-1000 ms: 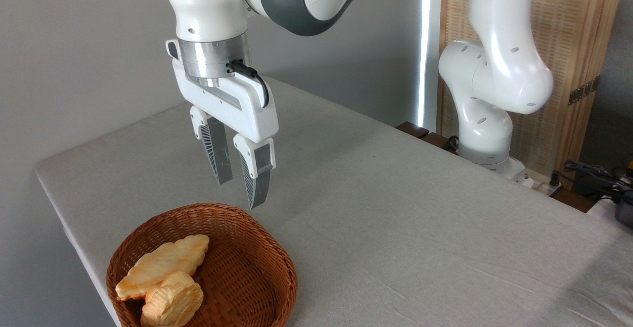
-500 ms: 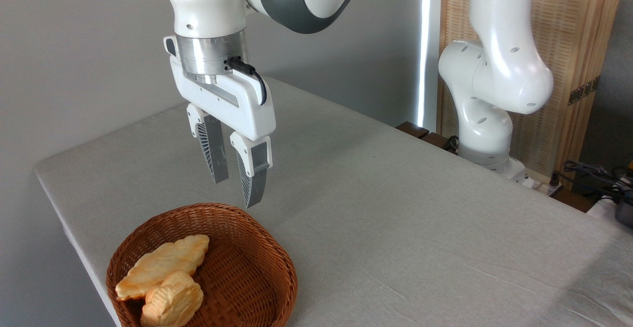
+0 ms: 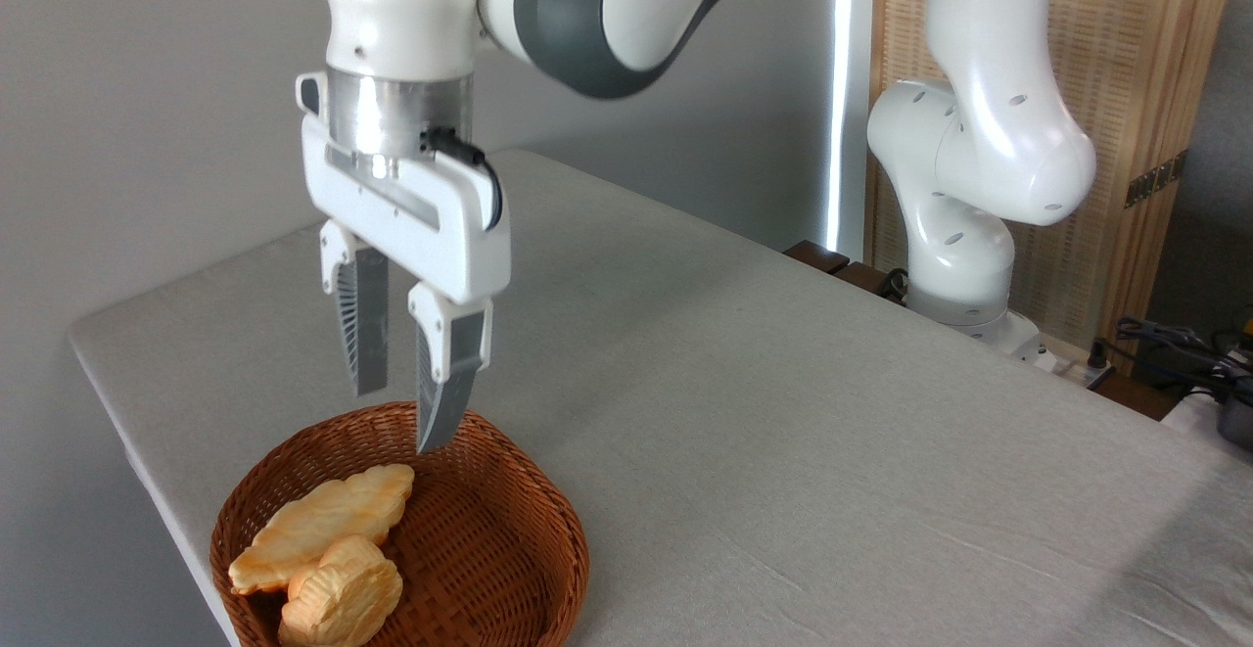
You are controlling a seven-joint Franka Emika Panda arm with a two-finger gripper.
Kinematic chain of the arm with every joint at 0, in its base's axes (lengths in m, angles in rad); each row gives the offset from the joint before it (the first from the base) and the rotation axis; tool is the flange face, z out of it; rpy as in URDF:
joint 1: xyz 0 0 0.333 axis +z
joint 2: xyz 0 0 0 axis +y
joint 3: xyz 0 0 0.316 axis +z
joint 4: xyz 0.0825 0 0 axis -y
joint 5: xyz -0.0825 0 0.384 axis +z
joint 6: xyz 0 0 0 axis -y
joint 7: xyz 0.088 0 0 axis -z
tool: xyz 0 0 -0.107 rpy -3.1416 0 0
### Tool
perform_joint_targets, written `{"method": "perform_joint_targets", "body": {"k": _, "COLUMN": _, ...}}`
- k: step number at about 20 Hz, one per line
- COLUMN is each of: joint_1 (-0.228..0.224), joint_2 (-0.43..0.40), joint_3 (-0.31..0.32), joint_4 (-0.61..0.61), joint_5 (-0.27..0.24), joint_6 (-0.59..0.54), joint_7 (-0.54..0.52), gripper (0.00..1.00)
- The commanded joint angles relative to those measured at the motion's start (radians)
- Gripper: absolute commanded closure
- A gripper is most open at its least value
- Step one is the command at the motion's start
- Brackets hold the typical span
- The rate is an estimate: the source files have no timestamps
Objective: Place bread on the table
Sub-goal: 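Lower the open gripper into the basket over the bread pieces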
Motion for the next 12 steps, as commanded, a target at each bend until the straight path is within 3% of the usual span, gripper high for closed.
{"method": "perform_joint_targets", "body": {"k": 1, "joint_1": 0.0, "joint_2": 0.037, "joint_3": 0.011, "joint_4": 0.002, "joint_5": 0.004, "joint_6": 0.075, "joint_7": 0.013, "gripper": 0.0}}
{"method": "perform_joint_targets", "body": {"k": 12, "joint_1": 0.02, "joint_2": 0.17, "joint_3": 0.015, "joint_4": 0.003, "joint_5": 0.005, "joint_6": 0.302, "joint_7": 0.007, "gripper": 0.0}}
